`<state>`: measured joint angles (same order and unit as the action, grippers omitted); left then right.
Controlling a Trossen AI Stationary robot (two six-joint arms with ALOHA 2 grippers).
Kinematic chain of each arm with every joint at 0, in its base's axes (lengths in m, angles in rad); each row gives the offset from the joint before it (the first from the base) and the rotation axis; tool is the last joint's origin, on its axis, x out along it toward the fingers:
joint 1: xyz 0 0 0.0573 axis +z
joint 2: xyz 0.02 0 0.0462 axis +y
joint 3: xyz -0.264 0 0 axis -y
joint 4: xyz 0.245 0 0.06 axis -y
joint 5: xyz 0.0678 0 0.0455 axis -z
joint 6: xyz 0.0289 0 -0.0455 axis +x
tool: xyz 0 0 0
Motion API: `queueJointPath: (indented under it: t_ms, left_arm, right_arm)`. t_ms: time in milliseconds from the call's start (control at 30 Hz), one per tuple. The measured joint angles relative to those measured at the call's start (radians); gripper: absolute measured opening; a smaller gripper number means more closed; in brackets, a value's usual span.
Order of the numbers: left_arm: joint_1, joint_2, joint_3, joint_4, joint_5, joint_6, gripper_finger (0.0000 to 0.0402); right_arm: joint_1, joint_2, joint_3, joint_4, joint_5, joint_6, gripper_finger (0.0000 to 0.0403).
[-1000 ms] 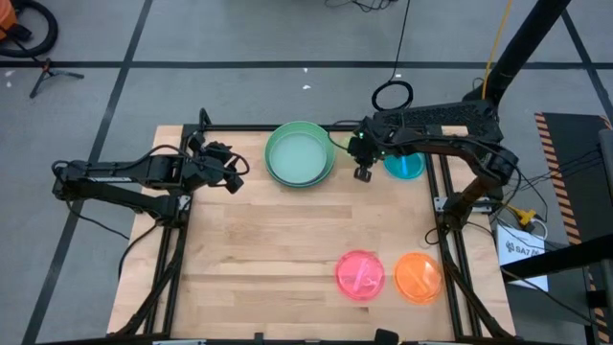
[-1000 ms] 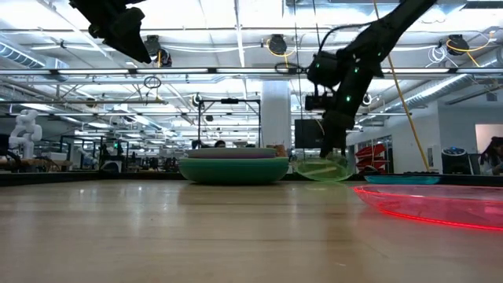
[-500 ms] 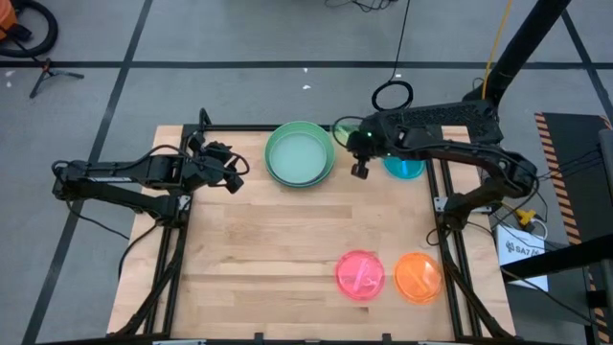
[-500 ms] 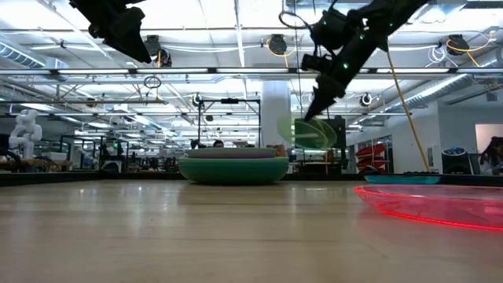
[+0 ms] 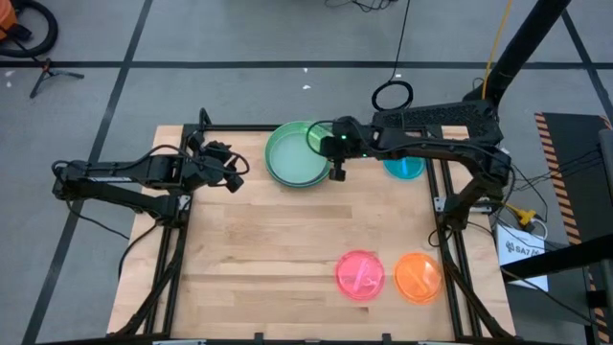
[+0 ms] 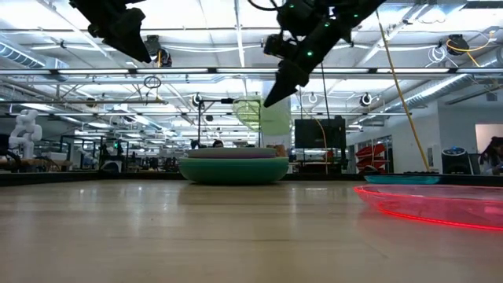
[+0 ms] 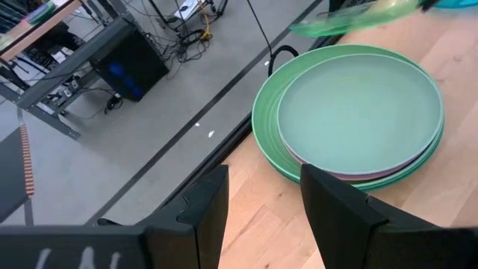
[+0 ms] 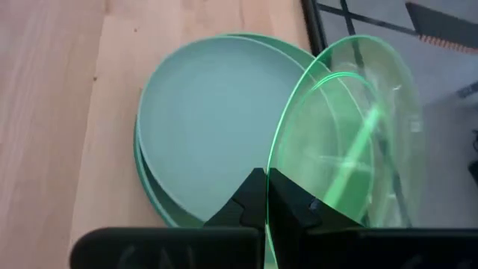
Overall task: Stack plastic plates
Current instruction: Stack the light green plate on top of the light blue plate
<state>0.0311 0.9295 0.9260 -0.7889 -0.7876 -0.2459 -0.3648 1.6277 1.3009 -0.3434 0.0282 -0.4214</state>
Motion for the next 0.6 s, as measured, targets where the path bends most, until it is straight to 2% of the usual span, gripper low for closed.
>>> queueJointPath:
  t_ms: [267,600]
  left_arm:
    - [0.0,0.0,0.0,-0.027,-0.001,0.003,0.0173]
    - [0.0,0.0,0.0,-0.03,-0.002,0.042,0.0173]
  right_arm:
    - [0.032,0.137,0.11,-0.036,-0.002,-0.078,0.0]
    - [0.067,0.206,0.127,-0.057,-0.002,-0.115,0.0]
